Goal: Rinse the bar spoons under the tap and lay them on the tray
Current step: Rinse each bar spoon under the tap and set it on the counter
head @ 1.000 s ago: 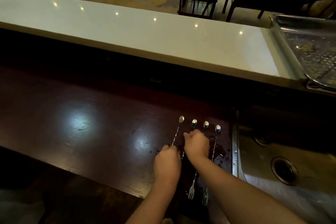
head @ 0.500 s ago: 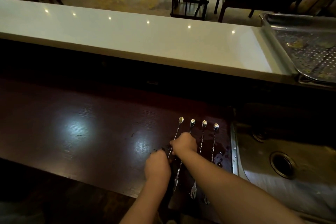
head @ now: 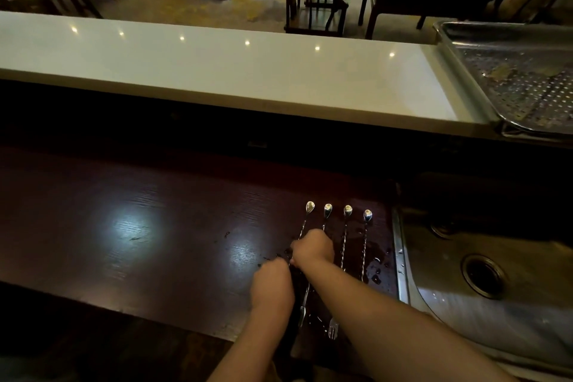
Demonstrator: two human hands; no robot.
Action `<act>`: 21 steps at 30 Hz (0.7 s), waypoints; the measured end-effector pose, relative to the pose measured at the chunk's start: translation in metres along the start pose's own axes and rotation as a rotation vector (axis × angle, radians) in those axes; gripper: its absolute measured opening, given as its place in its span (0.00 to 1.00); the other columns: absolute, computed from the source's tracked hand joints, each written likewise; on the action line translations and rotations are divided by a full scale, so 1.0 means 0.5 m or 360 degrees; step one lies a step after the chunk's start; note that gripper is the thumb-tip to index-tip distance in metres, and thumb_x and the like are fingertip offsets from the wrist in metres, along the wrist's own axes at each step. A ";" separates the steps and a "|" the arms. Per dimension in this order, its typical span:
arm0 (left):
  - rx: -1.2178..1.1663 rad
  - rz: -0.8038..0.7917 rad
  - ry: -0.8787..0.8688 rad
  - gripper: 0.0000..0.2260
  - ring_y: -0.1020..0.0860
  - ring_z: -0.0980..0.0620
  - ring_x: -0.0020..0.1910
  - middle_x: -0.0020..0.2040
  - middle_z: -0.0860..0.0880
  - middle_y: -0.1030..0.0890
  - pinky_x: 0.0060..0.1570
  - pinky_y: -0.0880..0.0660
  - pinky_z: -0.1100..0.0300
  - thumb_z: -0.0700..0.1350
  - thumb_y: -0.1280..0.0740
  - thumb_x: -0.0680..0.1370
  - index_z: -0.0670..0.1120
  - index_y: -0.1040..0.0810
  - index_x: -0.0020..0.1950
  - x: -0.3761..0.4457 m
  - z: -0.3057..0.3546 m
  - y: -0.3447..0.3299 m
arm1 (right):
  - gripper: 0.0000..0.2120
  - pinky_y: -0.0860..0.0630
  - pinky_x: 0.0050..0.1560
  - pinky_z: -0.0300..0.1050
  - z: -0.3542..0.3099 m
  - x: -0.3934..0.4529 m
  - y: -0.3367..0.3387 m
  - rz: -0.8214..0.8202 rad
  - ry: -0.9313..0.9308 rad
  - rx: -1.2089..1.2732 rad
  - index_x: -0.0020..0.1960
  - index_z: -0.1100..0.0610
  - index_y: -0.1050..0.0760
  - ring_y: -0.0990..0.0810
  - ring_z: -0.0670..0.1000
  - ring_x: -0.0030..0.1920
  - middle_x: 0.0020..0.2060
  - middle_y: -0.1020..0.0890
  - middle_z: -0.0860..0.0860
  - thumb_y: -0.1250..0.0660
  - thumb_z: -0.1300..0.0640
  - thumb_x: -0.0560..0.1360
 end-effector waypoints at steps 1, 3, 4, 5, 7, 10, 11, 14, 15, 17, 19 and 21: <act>0.0004 0.0004 -0.0003 0.11 0.21 0.46 0.54 0.57 0.44 0.20 0.50 0.26 0.57 0.35 0.42 0.78 0.43 0.25 0.58 0.000 0.000 0.000 | 0.10 0.18 0.51 0.51 0.001 -0.001 0.000 -0.0001 0.0003 0.0011 0.51 0.61 0.19 0.15 0.59 0.48 0.47 0.15 0.59 0.35 0.57 0.75; 0.0012 0.0009 -0.0007 0.11 0.21 0.46 0.55 0.57 0.44 0.21 0.51 0.26 0.57 0.35 0.43 0.79 0.43 0.26 0.58 0.000 0.001 0.000 | 0.10 0.17 0.50 0.52 0.002 0.000 -0.001 -0.0003 0.0011 0.0027 0.50 0.61 0.18 0.15 0.59 0.47 0.47 0.15 0.59 0.35 0.57 0.74; 0.0016 0.0011 -0.0010 0.11 0.21 0.46 0.55 0.57 0.44 0.21 0.51 0.26 0.57 0.36 0.43 0.79 0.42 0.26 0.59 0.000 0.001 0.000 | 0.10 0.17 0.50 0.52 0.002 0.000 -0.001 -0.0004 0.0014 0.0034 0.49 0.62 0.18 0.15 0.59 0.47 0.47 0.15 0.59 0.35 0.57 0.74; 0.0021 0.0012 -0.0014 0.12 0.21 0.46 0.55 0.57 0.44 0.21 0.51 0.26 0.57 0.36 0.44 0.79 0.42 0.26 0.59 0.000 0.002 0.001 | 0.10 0.17 0.50 0.52 0.002 0.001 -0.001 -0.0006 0.0014 0.0043 0.49 0.62 0.18 0.15 0.60 0.47 0.47 0.15 0.59 0.34 0.57 0.74; 0.0030 0.0020 -0.0022 0.12 0.21 0.46 0.55 0.57 0.44 0.21 0.52 0.26 0.56 0.35 0.43 0.79 0.42 0.26 0.59 0.000 0.002 0.004 | 0.10 0.17 0.50 0.52 0.002 0.003 -0.001 -0.0012 0.0012 0.0055 0.49 0.62 0.18 0.15 0.60 0.47 0.47 0.15 0.59 0.34 0.58 0.73; 0.0054 0.0048 -0.0035 0.12 0.22 0.46 0.55 0.57 0.44 0.21 0.52 0.26 0.56 0.34 0.44 0.79 0.42 0.26 0.59 -0.003 0.003 0.008 | 0.10 0.18 0.51 0.52 0.001 0.003 0.002 -0.0025 0.0015 0.0051 0.49 0.62 0.18 0.15 0.60 0.47 0.47 0.15 0.60 0.34 0.58 0.73; 0.0067 0.0067 -0.0042 0.12 0.22 0.46 0.55 0.57 0.44 0.21 0.52 0.26 0.56 0.34 0.44 0.79 0.42 0.26 0.59 -0.005 0.003 0.009 | 0.10 0.18 0.51 0.53 0.000 0.003 0.002 -0.0028 0.0016 0.0058 0.50 0.62 0.19 0.15 0.60 0.48 0.48 0.15 0.60 0.34 0.58 0.73; 0.0081 0.0122 -0.0054 0.11 0.21 0.46 0.54 0.57 0.44 0.21 0.51 0.26 0.56 0.35 0.44 0.79 0.42 0.26 0.58 -0.010 0.005 0.015 | 0.10 0.18 0.51 0.53 -0.006 0.002 0.008 -0.0022 0.0042 0.0097 0.49 0.63 0.19 0.15 0.61 0.47 0.46 0.15 0.61 0.35 0.59 0.73; 0.0086 0.0142 -0.0059 0.11 0.21 0.46 0.54 0.56 0.44 0.22 0.51 0.26 0.56 0.36 0.43 0.79 0.42 0.25 0.57 -0.010 0.006 0.020 | 0.10 0.18 0.50 0.53 -0.007 0.004 0.012 -0.0023 0.0052 0.0130 0.48 0.63 0.19 0.15 0.61 0.47 0.45 0.15 0.61 0.35 0.59 0.73; 0.0104 0.0175 -0.0089 0.09 0.21 0.45 0.53 0.56 0.44 0.22 0.50 0.26 0.56 0.37 0.42 0.78 0.42 0.26 0.56 -0.008 0.011 0.032 | 0.09 0.17 0.44 0.49 -0.010 0.005 0.024 -0.0020 0.0053 0.0253 0.46 0.64 0.19 0.14 0.58 0.41 0.41 0.14 0.60 0.34 0.59 0.72; 0.0118 0.0203 -0.0149 0.08 0.21 0.44 0.53 0.55 0.44 0.22 0.49 0.27 0.54 0.41 0.41 0.79 0.42 0.26 0.55 -0.005 0.022 0.048 | 0.09 0.22 0.30 0.38 -0.008 0.006 0.044 0.0000 0.0015 0.0425 0.43 0.65 0.19 0.17 0.50 0.28 0.34 0.15 0.57 0.33 0.59 0.73; 0.0125 0.0222 -0.0224 0.09 0.22 0.43 0.52 0.55 0.44 0.23 0.48 0.27 0.53 0.45 0.39 0.78 0.42 0.26 0.55 -0.001 0.038 0.062 | 0.08 0.25 0.27 0.37 -0.003 0.011 0.073 0.0037 -0.0023 0.0620 0.41 0.65 0.19 0.20 0.48 0.23 0.30 0.16 0.56 0.32 0.60 0.72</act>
Point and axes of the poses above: each hand's wrist, its own x-axis towards the middle knuckle, its own y-axis out of the back of the hand, z = x × y, the point moved 3 cm from there along x, towards the middle knuckle
